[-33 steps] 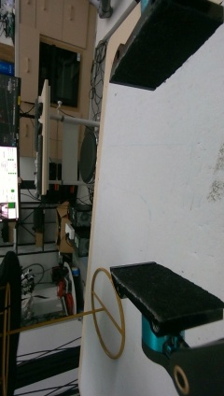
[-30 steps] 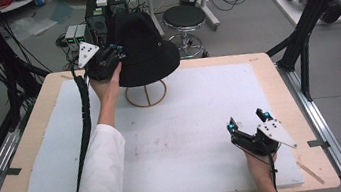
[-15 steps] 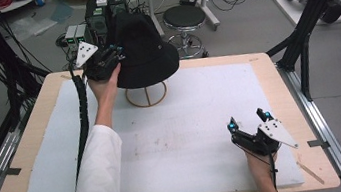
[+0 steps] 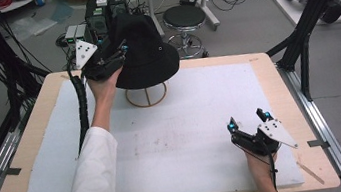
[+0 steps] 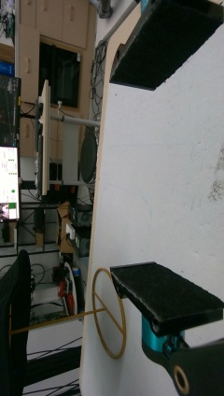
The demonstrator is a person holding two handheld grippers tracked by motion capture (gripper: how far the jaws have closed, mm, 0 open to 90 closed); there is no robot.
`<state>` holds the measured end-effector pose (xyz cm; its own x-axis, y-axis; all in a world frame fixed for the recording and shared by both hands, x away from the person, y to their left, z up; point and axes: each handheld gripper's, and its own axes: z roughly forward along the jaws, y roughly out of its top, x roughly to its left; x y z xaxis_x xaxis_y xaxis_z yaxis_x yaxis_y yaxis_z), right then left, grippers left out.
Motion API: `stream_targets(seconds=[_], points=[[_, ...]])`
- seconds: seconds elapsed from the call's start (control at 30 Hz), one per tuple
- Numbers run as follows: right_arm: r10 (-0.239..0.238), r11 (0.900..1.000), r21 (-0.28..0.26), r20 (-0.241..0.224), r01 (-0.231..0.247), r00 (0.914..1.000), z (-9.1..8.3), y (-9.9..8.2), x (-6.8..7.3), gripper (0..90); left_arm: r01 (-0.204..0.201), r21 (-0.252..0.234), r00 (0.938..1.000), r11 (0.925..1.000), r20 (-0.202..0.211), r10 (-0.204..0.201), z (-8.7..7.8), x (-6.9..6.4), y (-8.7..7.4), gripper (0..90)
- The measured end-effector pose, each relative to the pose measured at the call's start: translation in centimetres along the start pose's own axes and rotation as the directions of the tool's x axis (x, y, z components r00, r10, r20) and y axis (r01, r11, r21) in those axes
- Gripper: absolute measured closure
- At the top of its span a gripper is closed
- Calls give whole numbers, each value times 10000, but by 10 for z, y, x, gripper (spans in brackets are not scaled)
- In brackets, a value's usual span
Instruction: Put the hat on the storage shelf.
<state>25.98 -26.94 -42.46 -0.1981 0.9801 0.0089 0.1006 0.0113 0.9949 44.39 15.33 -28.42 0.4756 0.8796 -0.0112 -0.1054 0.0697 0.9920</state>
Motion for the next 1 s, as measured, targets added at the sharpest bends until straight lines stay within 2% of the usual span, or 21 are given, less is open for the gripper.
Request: stream_targets(seconds=[0.07, 0.13, 0.2, 0.33, 0.47, 0.63, 0.77, 0.8, 0.9, 1.0], points=[[-34, 10000, -44, 0, 34, 10000, 0, 0, 0, 68, 30, 191, 9999, 9998, -123, -28, -3, 1, 2, 306], [-7, 10000, -68, 31, 7, 10000, -1, 1, 1, 68, -4, 393, 9996, 9992, -291, 16, -6, 0, 4, 215], [40, 10000, -26, 6, -40, 10000, 0, 1, 1, 68, -125, 376, 9990, 9992, -429, 141, -13, -1, 5, 188], [41, 10000, -49, 13, -41, 10000, 0, 1, 1, 68, -163, 315, 9990, 9994, -422, 176, -22, -1, 6, 184], [162, 9998, -71, 61, -161, 9999, -1, 1, 0, 68, -274, 490, 9977, 9984, -610, 303, -41, -2, 4, 183], [239, 9997, -91, 84, -238, 9997, 0, 1, -2, 68, -188, 393, 9972, 9990, -716, 216, -56, -2, 1, 183], [303, 9995, -55, 68, -302, 9995, 1, 1, -2, 68, -265, 403, 9961, 9988, -825, 298, -68, -4, -7, 183], [290, 9996, -55, 44, -290, 9996, 1, 1, -2, 68, -222, 453, 9960, 9987, -858, 260, -75, -5, -13, 182], [301, 9995, -66, 24, -301, 9995, 1, 1, -1, 68, -178, 512, 9955, 9985, -921, 225, -81, -4, -18, 182], [287, 9996, -70, -12, -287, 9996, 1, 1, -1, 68, -32, 401, 9948, 9992, -1017, 73, -95, -1, -23, 182]])
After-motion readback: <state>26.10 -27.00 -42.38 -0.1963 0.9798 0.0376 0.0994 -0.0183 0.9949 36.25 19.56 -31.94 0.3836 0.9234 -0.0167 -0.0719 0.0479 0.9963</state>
